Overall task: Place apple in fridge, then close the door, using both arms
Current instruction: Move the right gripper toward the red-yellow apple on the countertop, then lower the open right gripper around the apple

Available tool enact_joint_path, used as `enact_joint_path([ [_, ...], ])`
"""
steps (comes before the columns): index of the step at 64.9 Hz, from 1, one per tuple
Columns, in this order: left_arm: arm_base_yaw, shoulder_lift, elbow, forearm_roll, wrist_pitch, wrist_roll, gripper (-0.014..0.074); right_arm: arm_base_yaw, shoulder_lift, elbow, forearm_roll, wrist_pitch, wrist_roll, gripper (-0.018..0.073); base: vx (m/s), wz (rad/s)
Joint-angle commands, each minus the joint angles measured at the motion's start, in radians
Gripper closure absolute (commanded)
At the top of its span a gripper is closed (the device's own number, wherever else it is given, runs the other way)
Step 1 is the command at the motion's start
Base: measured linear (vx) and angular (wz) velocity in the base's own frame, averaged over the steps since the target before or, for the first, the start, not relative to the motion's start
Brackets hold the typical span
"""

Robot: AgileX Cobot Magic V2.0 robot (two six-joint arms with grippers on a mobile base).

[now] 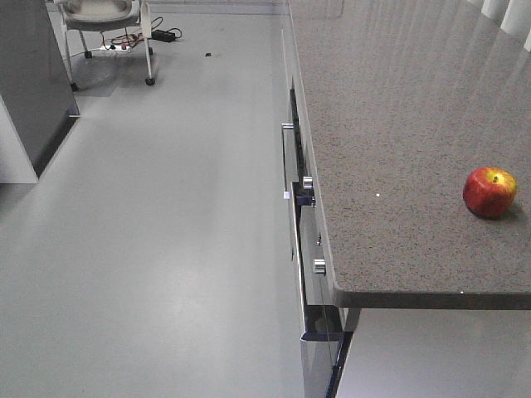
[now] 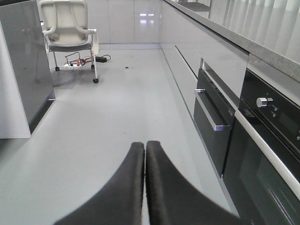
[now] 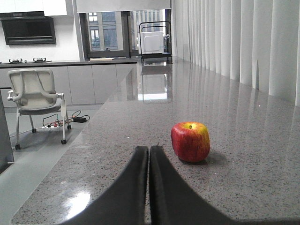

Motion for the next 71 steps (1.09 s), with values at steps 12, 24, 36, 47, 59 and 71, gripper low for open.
enact_joint_path([
  [12,0.001,-0.017,0.028,-0.001,-0.071,-0.007,0.0603,-0.007,-0.017,0.008,0.206,-0.159,0.064,0.0563,0.00,0.00],
  [24,0.001,-0.017,0.028,-0.001,-0.071,-0.007,0.0603,-0.007,-0.012,-0.154,0.261,-0.024,0.037,0.0563,0.00,0.00],
  [36,0.001,-0.017,0.028,-0.001,-0.071,-0.007,0.0603,-0.007,0.143,-0.488,0.166,0.264,0.017,0.0563,0.00,0.00],
  [47,0.001,-0.017,0.028,-0.001,-0.071,-0.007,0.0603,-0.007,0.407,-0.808,-0.047,0.545,0.017,0.0557,0.00,0.00],
  [59,0.001,-0.017,0.028,-0.001,-0.071,-0.007,0.0603,-0.007,0.672,-1.042,-0.221,0.708,0.033,0.0422,0.00,0.00],
  [71,0.001,-0.017,0.028,-0.001,-0.071,-0.007,0.0603,-0.007,0.831,-1.136,-0.241,0.682,0.035,-0.0015,0.00,0.00],
])
